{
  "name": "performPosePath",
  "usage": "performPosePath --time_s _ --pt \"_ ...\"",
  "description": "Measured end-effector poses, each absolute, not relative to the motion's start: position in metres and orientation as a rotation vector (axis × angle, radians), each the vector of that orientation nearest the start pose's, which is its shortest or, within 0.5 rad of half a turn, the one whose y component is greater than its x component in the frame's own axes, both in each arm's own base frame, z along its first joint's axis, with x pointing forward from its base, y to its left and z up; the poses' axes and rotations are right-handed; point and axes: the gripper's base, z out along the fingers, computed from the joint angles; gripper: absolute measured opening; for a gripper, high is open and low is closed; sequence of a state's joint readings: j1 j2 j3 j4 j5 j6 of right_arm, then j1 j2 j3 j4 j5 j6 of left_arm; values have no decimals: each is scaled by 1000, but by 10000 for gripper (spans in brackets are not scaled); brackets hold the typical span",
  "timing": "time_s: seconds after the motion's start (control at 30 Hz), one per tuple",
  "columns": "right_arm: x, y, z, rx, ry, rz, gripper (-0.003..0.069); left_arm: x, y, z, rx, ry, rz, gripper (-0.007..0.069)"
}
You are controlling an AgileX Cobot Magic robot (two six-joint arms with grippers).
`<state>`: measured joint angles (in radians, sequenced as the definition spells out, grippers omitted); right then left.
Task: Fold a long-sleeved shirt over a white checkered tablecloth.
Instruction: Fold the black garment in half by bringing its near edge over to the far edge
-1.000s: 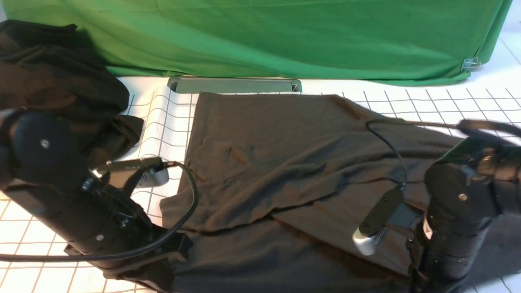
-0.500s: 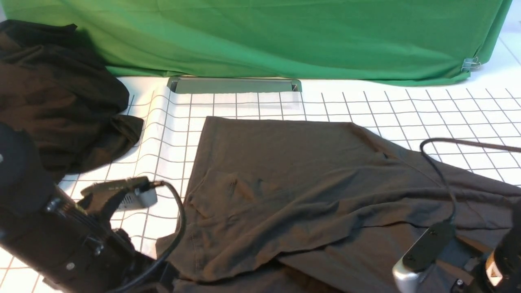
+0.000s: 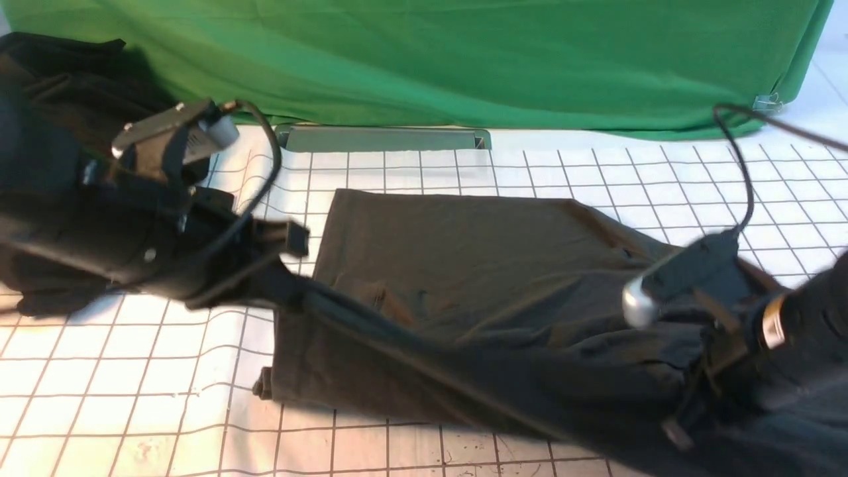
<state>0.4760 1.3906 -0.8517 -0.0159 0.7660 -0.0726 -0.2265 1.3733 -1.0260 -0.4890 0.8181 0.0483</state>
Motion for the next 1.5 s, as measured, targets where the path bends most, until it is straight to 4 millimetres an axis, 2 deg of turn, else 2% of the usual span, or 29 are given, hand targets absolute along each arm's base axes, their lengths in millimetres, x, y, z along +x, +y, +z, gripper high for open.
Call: performPosePath --time_s 0.13,0.17,0.3,0.33,0.37,0.4,0.43,0.6,0.63,0.67,0.73,0.83,0.93,1.0,1.07,1.27,1.37,1.47,1.5 --pt "258 111 240 -697 2666 68 26 292 -93 279 16 2639 -701 17" --pt "258 111 240 -700 2665 67 26 295 -93 278 14 2641 -704 17" --pt "304 112 251 -670 2622 47 26 331 -96 268 16 2650 -697 17" --pt "305 112 249 -676 2626 45 26 333 -96 267 15 2651 -697 17" --pt "319 112 250 -668 2618 39 26 344 -94 265 6 2652 -696 17" --pt "320 112 252 -666 2613 39 26 348 -94 264 4 2652 -696 17" --pt "334 113 250 -654 2612 35 26 359 -92 265 0 2650 -697 17" --pt "372 115 241 -621 2616 27 26 394 -78 267 -33 2642 -711 17" --pt "372 115 239 -622 2621 26 26 395 -78 265 -37 2646 -712 17" --pt "385 115 239 -609 2611 24 26 407 -74 265 -56 2630 -716 17" --pt "392 116 238 -599 2605 23 26 414 -73 265 -61 2618 -719 17" --pt "420 116 237 -568 2576 21 26 436 -73 253 -73 2616 -722 17" --pt "438 115 232 -549 2566 18 29 450 -73 241 -88 2605 -715 17" --pt "444 116 231 -544 2561 17 30 456 -73 236 -101 2596 -709 17" --pt "455 117 221 -538 2553 17 36 467 -72 221 -143 2574 -688 17" --pt "469 117 196 -525 2521 14 75 482 -69 192 -217 2538 -643 17" --pt "474 118 182 -535 2513 2 136 490 -67 175 -265 2509 -619 17" --pt "477 117 177 -546 2504 -14 193 493 -67 171 -283 2486 -609 25" --pt "478 117 177 -553 2494 -24 246 495 -66 170 -291 2467 -599 39"
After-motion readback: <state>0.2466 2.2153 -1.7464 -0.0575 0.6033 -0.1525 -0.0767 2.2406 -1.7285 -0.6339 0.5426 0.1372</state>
